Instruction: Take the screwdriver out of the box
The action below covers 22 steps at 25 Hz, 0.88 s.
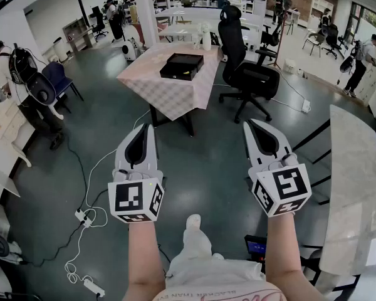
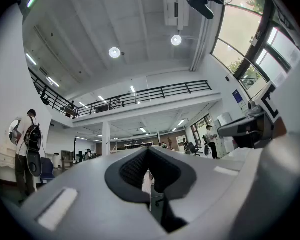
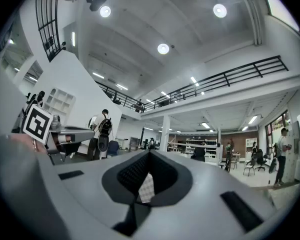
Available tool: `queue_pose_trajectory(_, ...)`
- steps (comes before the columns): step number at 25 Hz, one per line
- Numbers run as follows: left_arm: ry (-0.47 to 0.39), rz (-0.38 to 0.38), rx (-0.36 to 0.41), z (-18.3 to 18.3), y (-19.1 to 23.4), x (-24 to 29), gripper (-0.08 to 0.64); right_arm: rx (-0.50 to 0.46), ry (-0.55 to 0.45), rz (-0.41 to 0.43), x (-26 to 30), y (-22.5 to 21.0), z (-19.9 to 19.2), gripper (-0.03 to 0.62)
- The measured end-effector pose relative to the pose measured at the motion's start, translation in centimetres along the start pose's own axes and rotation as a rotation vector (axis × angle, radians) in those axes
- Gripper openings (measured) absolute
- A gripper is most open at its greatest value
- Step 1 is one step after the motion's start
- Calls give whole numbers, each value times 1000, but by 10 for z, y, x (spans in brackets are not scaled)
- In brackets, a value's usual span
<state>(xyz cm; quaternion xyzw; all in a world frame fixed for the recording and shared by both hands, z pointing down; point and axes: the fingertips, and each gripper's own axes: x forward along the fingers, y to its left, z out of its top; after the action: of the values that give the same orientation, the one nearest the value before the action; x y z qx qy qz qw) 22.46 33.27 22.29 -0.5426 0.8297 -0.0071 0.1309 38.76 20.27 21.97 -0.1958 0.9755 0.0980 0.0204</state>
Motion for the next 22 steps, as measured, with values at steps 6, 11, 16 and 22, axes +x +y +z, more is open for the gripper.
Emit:
queue_pose_trajectory(6,7,-6,-7,-25,33,49,9,-49,25,-7,57,-2,-17,5)
queue_pose_trajectory(11,13,-14,-23,-49,69,109,9,-59,42,-28,119,-15,-29,5)
queue_pose_trajectory(16,15,-33,-38,-67,101,163,9,-40,41,-50,176,-28,-34,5)
queue_pose_trajectory(22,9,-51,-39,-76,130,199,9,-39,39,-65,223,-33,-34,5)
